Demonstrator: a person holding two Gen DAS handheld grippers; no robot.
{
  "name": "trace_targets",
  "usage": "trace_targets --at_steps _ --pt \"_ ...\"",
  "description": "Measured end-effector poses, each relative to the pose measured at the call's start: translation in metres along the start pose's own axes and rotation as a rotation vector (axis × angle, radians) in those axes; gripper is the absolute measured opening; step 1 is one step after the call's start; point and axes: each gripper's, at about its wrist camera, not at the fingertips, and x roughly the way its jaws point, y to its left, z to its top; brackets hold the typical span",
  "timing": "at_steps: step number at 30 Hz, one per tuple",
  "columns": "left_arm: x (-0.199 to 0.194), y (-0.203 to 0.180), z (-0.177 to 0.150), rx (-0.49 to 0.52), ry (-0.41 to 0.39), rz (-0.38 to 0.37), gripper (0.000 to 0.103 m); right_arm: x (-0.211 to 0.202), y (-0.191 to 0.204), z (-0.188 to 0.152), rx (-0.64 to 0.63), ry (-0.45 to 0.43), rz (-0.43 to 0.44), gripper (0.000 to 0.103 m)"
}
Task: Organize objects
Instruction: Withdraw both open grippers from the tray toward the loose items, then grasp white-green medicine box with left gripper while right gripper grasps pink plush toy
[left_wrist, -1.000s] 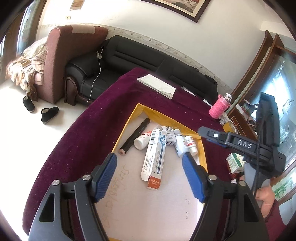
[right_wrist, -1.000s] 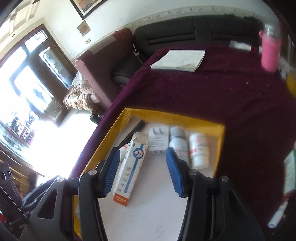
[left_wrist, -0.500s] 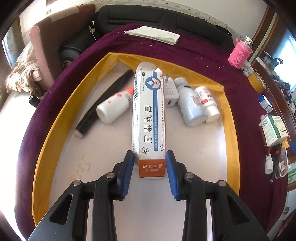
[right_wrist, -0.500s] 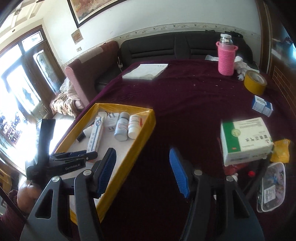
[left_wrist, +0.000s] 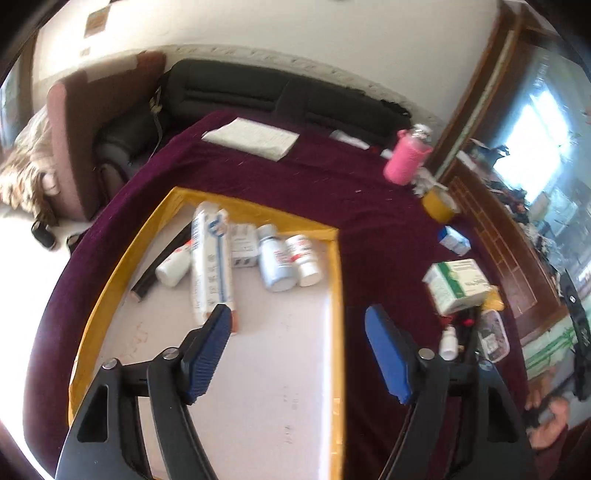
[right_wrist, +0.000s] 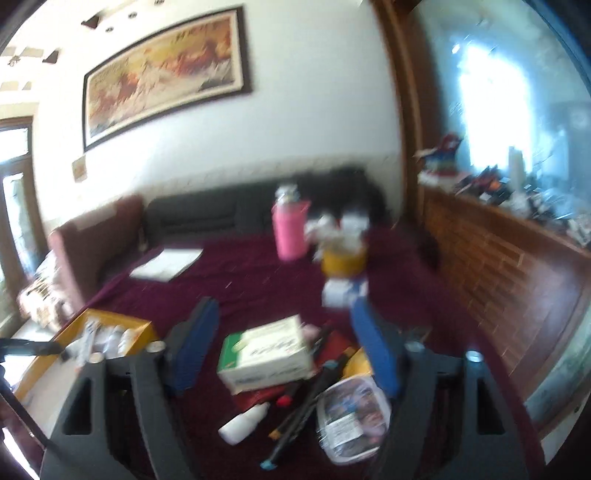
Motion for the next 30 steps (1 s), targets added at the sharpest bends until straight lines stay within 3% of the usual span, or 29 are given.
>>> trace_targets --at_steps 2,4,7,14,18,24,30 --pt "-0.004 -0.042 0.003 0.105 -0.027 -0.049 0.079 0.005 -0.025 -0.007 0.047 -0.065 -0.052 0.103" --pt "0.005 -0.085 0.000 0.224 -0.011 -0.091 0.079 0.032 -0.055 -0.014 0.146 0.077 -0.117 0.103" --pt "0.029 -0.133 -0.007 0.333 0.025 -0.106 0.079 0.062 -0.096 -0.034 0.339 0.211 -0.037 0.103" --pt "0.085 -0.211 0.008 0.565 0.029 -0.157 0.079 0.071 -0.135 -0.064 0.433 0.227 -0.037 0.103" --pt "0.138 -0.237 0.024 0.731 0.155 -0.167 0.079 0.078 -0.144 -0.072 0.476 0.282 -0.001 0.103" --pt "0.194 -0.247 0.044 0.804 0.279 -0.224 0.079 0.089 -0.163 -0.086 0.594 0.366 0.029 0.103" --pt "0.221 -0.263 0.035 0.835 0.265 -0.225 0.079 0.096 -0.176 -0.100 0.670 0.432 0.018 0.103"
